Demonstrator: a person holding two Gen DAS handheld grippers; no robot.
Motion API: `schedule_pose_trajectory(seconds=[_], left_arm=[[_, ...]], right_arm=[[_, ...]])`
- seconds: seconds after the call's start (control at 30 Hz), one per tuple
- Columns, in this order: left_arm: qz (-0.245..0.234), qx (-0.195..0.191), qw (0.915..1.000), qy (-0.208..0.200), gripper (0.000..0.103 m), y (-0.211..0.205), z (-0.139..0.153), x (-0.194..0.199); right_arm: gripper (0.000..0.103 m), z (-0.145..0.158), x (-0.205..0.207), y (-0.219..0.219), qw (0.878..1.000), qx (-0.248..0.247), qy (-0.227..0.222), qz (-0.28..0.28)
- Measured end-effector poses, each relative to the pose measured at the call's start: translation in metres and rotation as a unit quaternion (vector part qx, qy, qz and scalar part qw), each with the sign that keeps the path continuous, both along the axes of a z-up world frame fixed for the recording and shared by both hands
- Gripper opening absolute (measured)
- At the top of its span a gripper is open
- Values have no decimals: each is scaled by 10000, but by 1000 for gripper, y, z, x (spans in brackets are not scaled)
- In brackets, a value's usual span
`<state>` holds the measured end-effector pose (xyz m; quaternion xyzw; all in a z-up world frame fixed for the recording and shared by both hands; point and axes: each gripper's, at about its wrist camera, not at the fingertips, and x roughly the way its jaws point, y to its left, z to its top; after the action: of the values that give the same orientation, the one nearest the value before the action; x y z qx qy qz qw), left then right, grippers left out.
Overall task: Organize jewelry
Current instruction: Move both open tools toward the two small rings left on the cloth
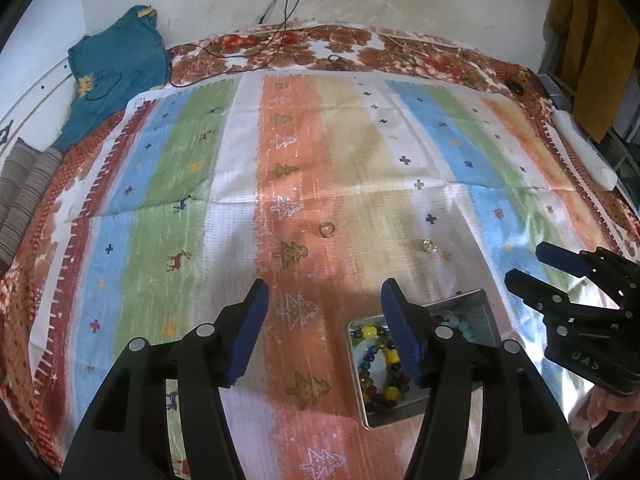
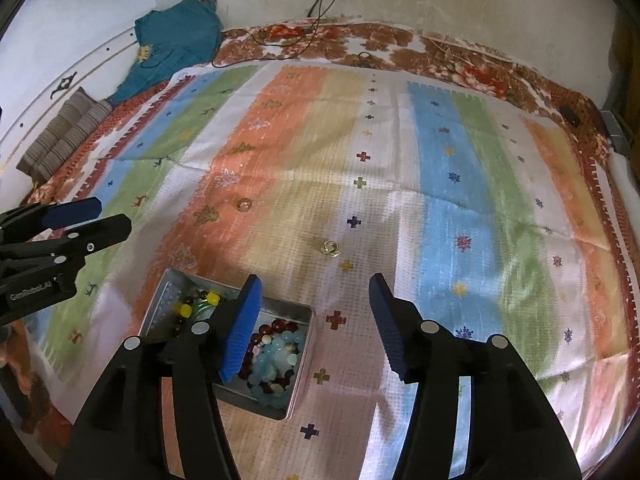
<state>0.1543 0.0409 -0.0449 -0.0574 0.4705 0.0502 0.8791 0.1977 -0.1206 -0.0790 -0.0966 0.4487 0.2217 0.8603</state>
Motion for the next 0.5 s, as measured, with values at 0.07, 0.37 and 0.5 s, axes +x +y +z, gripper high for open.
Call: schedule_pose_trajectory(seconds=[0.07, 0.37, 0.5], left_arm=[[-3, -9, 10000, 77, 60, 1, -6, 4], [60, -1, 10000, -42, 63, 4, -6, 25], [65, -34, 9999, 128, 64, 6, -19, 38]], right_arm=[[56, -1, 3, 2, 10000, 17, 40, 4], [62, -12, 20, 10, 9998, -162, 130, 57], [62, -19, 31, 8, 9995, -229, 199, -33]])
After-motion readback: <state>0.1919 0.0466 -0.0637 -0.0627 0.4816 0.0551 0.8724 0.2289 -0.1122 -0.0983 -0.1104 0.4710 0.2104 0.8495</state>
